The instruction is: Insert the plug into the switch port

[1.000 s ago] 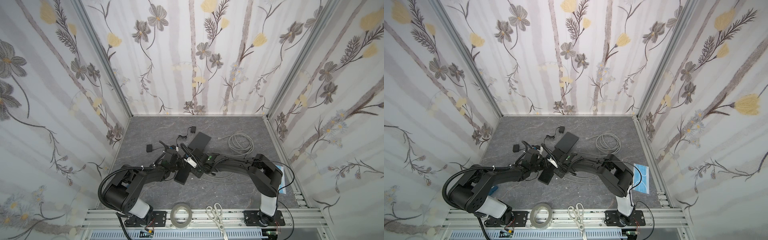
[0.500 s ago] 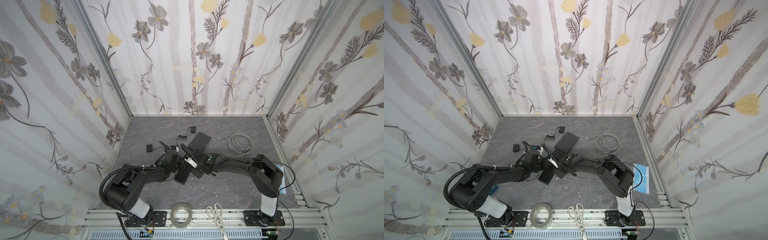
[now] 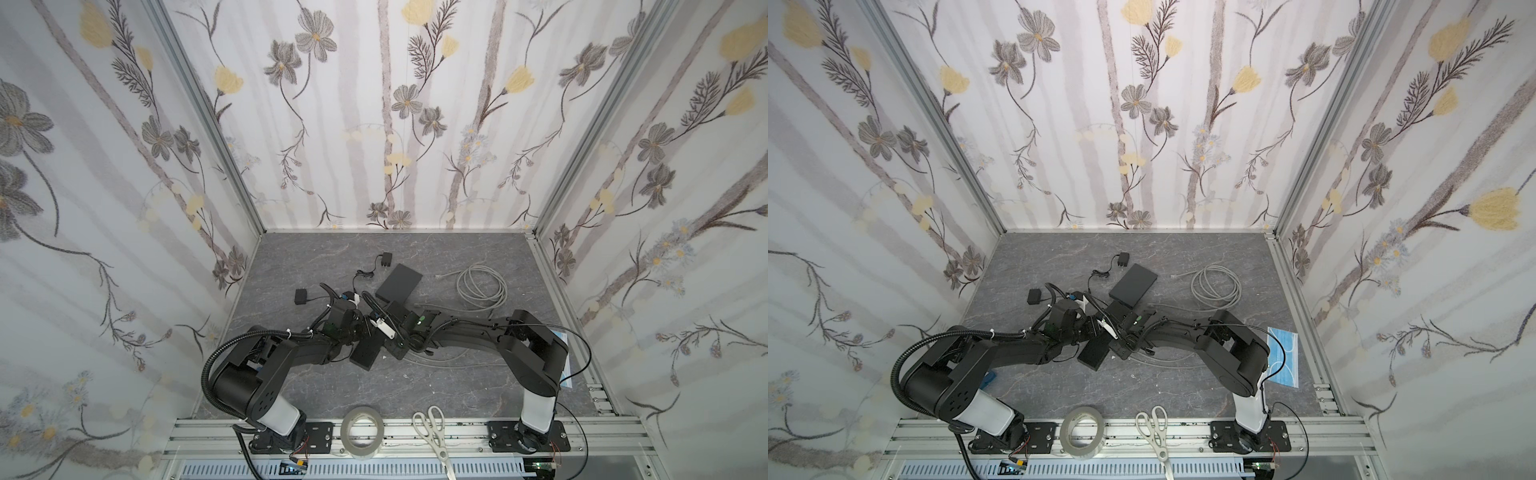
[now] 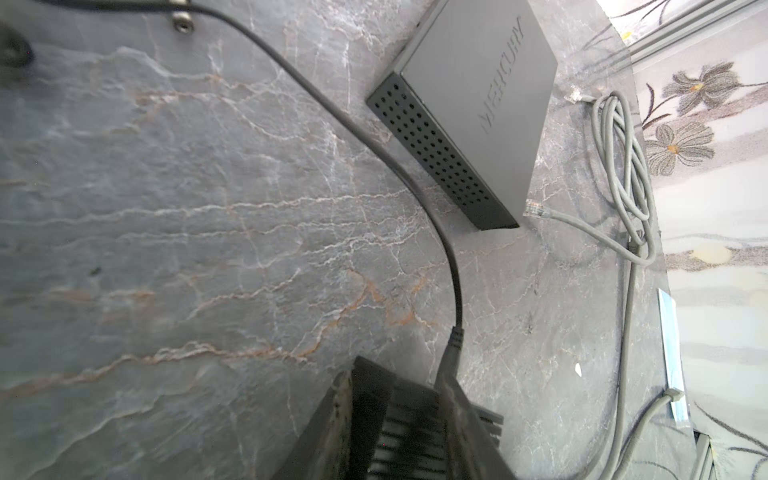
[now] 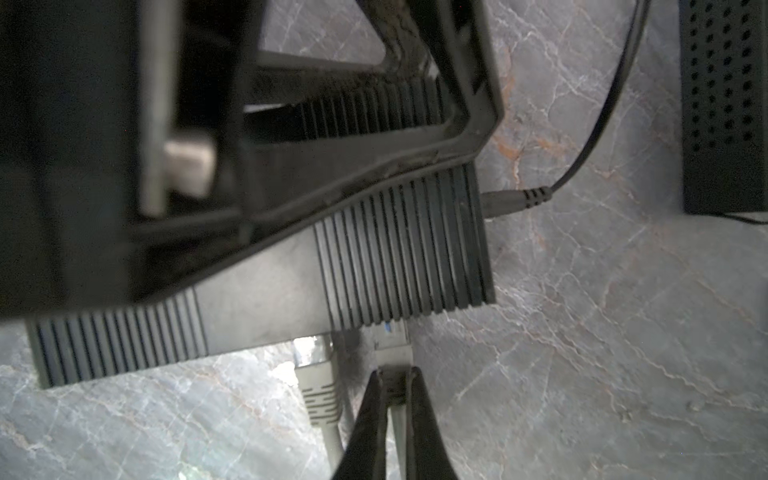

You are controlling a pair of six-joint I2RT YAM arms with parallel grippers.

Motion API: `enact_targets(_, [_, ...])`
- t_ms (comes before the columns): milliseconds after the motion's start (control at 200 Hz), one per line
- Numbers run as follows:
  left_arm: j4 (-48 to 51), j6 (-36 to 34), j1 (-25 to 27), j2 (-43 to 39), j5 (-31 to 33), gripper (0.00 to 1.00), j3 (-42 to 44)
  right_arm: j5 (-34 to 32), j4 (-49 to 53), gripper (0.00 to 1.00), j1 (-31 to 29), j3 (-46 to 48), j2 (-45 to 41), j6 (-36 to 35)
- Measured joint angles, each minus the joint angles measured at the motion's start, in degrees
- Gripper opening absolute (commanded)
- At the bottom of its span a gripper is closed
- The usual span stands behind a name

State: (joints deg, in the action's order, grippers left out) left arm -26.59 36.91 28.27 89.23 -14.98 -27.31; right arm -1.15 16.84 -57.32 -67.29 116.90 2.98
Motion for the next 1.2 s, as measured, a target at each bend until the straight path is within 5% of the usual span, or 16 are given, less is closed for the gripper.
enact_targets(490, [-0.13,1.29,2.01,-0.57,1.66,0.35,0.63,-1.44,4.28,0.0,-0.26,-5.35,1.6,2.23])
enact_targets(694, [4.42,2.93,2.73,-2.99,-1.25,0.36,0.72,-1.38,-10.32,0.0,-0.2,-1.92,-0.74,2.54])
enact_targets(1199, [17.55,-0.87,2.49,-12.22,-0.61,0.48,-2.93,0.15,-24.74,0.1,0.94,10.71,-10.36,3.61])
